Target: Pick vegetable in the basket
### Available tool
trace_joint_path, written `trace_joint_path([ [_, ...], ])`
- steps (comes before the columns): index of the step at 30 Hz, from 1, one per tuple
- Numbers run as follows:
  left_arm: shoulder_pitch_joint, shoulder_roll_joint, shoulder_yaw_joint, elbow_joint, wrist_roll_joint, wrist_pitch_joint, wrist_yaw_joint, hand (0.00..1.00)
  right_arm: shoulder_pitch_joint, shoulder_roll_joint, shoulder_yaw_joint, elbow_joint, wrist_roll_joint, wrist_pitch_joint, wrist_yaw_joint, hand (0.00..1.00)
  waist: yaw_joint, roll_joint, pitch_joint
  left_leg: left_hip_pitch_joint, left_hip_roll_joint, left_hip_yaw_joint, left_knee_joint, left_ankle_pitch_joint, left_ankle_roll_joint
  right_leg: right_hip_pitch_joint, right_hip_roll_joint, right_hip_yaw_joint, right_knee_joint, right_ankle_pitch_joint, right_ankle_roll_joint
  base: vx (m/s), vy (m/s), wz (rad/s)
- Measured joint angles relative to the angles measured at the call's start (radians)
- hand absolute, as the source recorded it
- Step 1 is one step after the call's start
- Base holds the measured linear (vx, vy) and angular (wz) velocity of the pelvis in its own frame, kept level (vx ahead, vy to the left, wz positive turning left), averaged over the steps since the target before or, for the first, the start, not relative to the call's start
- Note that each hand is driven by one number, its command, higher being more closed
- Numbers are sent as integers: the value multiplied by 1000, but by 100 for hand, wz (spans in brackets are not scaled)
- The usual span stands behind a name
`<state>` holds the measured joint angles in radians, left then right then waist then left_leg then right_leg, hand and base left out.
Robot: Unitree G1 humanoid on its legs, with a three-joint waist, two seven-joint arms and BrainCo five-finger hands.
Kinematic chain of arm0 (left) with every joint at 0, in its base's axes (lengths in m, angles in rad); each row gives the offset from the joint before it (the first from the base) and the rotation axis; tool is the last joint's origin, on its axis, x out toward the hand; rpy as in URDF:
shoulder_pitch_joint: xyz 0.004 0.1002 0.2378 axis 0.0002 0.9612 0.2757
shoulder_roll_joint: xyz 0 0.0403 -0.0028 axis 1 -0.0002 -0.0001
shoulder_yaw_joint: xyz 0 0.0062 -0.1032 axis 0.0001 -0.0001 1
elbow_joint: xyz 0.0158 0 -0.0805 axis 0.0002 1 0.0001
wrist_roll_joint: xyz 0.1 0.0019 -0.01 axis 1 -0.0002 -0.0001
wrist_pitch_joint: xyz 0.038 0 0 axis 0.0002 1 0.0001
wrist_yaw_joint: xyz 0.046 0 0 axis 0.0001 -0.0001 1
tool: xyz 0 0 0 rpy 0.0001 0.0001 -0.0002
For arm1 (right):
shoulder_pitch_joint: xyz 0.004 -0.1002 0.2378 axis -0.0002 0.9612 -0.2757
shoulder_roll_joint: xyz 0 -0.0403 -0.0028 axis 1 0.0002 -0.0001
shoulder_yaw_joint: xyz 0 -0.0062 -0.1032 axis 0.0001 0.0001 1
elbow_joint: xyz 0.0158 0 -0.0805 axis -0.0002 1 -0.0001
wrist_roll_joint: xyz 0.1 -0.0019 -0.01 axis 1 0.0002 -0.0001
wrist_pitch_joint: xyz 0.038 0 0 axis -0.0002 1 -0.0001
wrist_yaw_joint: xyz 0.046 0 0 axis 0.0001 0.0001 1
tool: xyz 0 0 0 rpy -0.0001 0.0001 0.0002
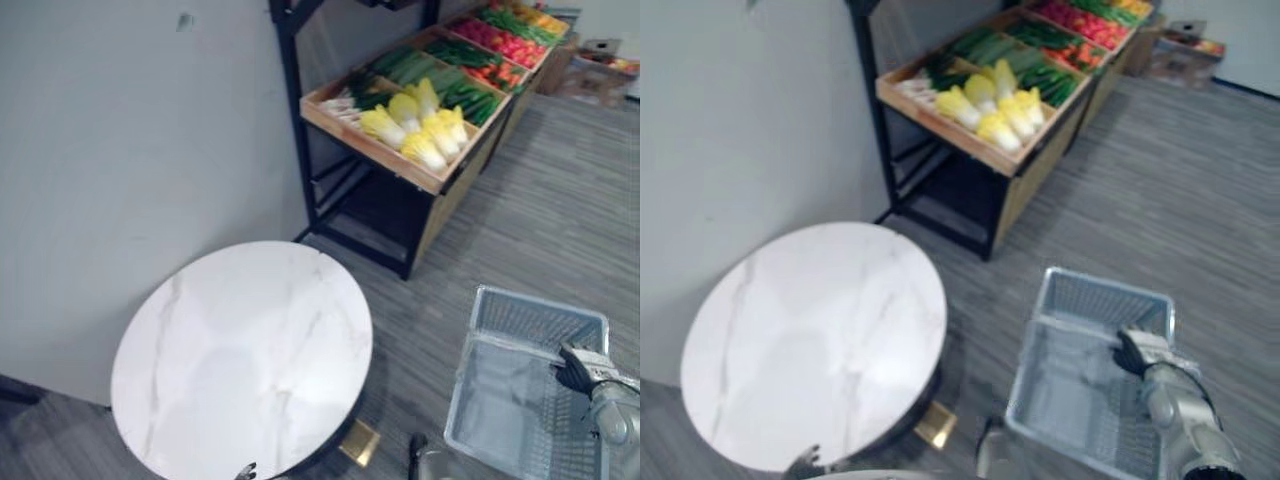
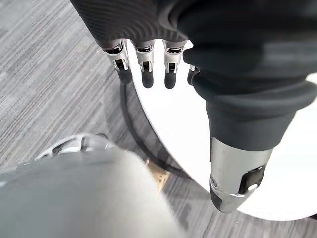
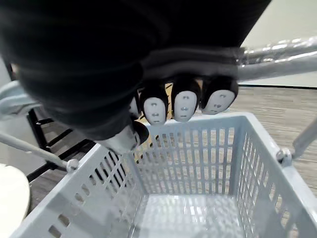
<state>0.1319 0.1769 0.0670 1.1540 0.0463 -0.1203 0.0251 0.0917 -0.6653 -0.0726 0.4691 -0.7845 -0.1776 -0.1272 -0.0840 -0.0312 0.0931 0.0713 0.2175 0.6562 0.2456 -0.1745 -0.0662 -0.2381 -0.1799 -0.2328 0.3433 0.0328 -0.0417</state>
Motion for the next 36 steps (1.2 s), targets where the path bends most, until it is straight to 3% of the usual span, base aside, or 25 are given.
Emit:
trace_joint_path([
  [1,-1,-3,0,0,0,0,-3,0,-8,1,0,3,0,1,-3,100,3,-1,1,-8,6,0,13,2,6,0,10,9,-18,14,-7,-103,-129,-134],
  [2,0,-14,-2,1,-1,-2,-7,0,-57,0,-2,24,-1,10,-17,100,22,39,-1,-29,17,-23,-57,10,40,25,71,68,-166,117,8,-131,-45,-114],
  [3,-15,-27,-3,13,-3,-9,-9,0,-89,2,-13,23,-1,26,-25,100,30,82,-2,-35,60,21,-73,23,-8,-3,53,41,-54,12,-29,-102,-18,-105],
  [4,-27,-24,-5,15,-3,-10,-7,0,-90,6,-19,23,0,28,-31,100,28,73,1,-48,56,37,-59,28,-6,-25,4,22,54,-52,-12,-6,-55,-67],
  [5,-42,-13,-26,20,-4,-12,-4,0,-90,14,-27,31,1,31,-33,100,22,61,5,-69,63,51,-17,29,-8,-32,-80,-1,155,-98,20,-25,-210,-47],
  [6,-47,-6,-44,27,-5,-9,-4,0,-100,29,-26,34,1,32,-33,100,25,54,4,-109,99,68,46,28,-8,-20,-125,-1,143,-109,101,-41,-347,-73],
  [7,-45,-3,-51,31,-5,-6,-4,0,-110,45,-26,24,0,26,-33,100,30,52,5,-136,138,81,90,29,-11,2,-136,1,78,-104,199,-69,-440,-73],
  [8,-46,-2,-51,32,-5,-4,-4,0,-112,53,-26,16,-1,23,-33,100,30,48,6,-142,154,89,97,36,-23,12,-123,7,44,-127,225,-57,-403,-70],
  [9,-44,-3,-46,34,-5,-2,-2,0,-114,55,-25,11,-2,20,-33,100,32,49,10,-135,172,104,92,56,-54,14,-93,6,18,-182,195,-53,-445,-60],
  [10,-46,-28,-35,41,-4,-1,0,0,-113,50,-29,9,-2,27,-34,100,26,77,23,-115,211,106,69,86,-81,10,-41,8,40,-193,175,-37,-351,-51],
  [11,-43,-28,-32,40,-4,-1,-2,0,-102,51,-29,9,-2,30,-35,100,22,85,23,-97,222,107,58,105,-81,13,-23,10,58,-207,154,-56,-502,-58],
  [12,-30,-30,-29,36,-5,-3,0,0,-80,56,-28,-6,-4,35,-35,100,8,85,25,-57,246,105,54,151,-42,13,11,30,101,-240,120,-55,-395,-48],
  [14,-25,-31,-21,38,-5,-4,0,0,-59,52,-37,-57,-4,42,-36,100,2,77,29,-54,249,40,80,172,0,8,44,81,117,-275,96,-81,-349,-73],
  [16,-25,-24,-12,35,-5,-5,3,0,-50,52,-42,-83,-2,43,-41,100,2,48,46,-78,143,-183,111,112,-7,9,52,145,114,-284,73,-55,-180,-81],
  [17,-24,-25,-5,32,-5,-6,7,0,-50,51,-42,-83,-2,43,-43,100,3,39,51,-84,104,-236,111,96,-10,9,53,164,113,-282,68,-48,-150,-82],
  [19,-17,-35,11,19,-5,-12,15,0,-52,50,-28,-81,-3,43,-45,100,13,35,56,-119,-30,-401,112,30,-20,15,84,239,86,-265,44,-25,-108,-90],
  [21,-14,-37,9,8,-5,-16,16,0,-52,50,-2,-81,-1,41,-44,100,24,37,55,-141,-96,-451,102,6,-14,19,110,284,63,-245,33,20,-15,-93],
  [26,-28,-55,-5,-2,-5,-25,14,0,-45,22,8,-93,-1,31,-36,100,24,82,51,-135,-129,-418,-2,2,7,22,136,328,-16,-203,78,79,100,-51],
  [28,-41,-51,1,-1,-5,-25,13,0,-45,14,9,-97,-2,37,-36,100,24,83,76,-234,-124,-447,190,11,-9,64,120,340,-77,-195,68,74,156,16],
  [29,-40,-51,11,-2,-7,-32,15,0,-44,5,18,-92,-3,42,-35,100,36,72,88,-290,-143,-499,218,-31,-1,90,103,355,-109,-194,66,106,208,-1],
  [30,-43,-57,5,-2,-6,-33,17,0,-55,-5,28,-92,-2,41,-35,100,50,88,91,-297,-158,-544,108,-28,3,106,95,369,-124,-193,65,114,212,-15],
  [31,-40,-64,2,-1,-6,-32,17,0,-61,-6,34,-92,-1,41,-36,100,55,102,91,-299,-156,-563,50,-16,-4,111,98,377,-128,-193,66,109,206,-42],
  [32,-29,-80,2,-2,-7,-34,18,0,-74,-2,60,-92,0,34,-35,100,68,126,89,-284,-140,-564,-22,57,-9,112,109,400,-126,-196,70,124,175,-56],
  [33,-25,-88,11,-1,-9,-33,21,0,-75,9,87,-93,1,25,-35,100,81,126,90,-267,-144,-542,-28,70,10,121,105,410,-134,-197,69,211,210,-60],
  [36,-15,-85,14,-14,-8,-33,22,0,-73,20,131,-103,2,-21,-28,100,88,117,92,-286,-158,-523,115,-33,47,167,73,408,-138,-206,116,242,225,-21],
])
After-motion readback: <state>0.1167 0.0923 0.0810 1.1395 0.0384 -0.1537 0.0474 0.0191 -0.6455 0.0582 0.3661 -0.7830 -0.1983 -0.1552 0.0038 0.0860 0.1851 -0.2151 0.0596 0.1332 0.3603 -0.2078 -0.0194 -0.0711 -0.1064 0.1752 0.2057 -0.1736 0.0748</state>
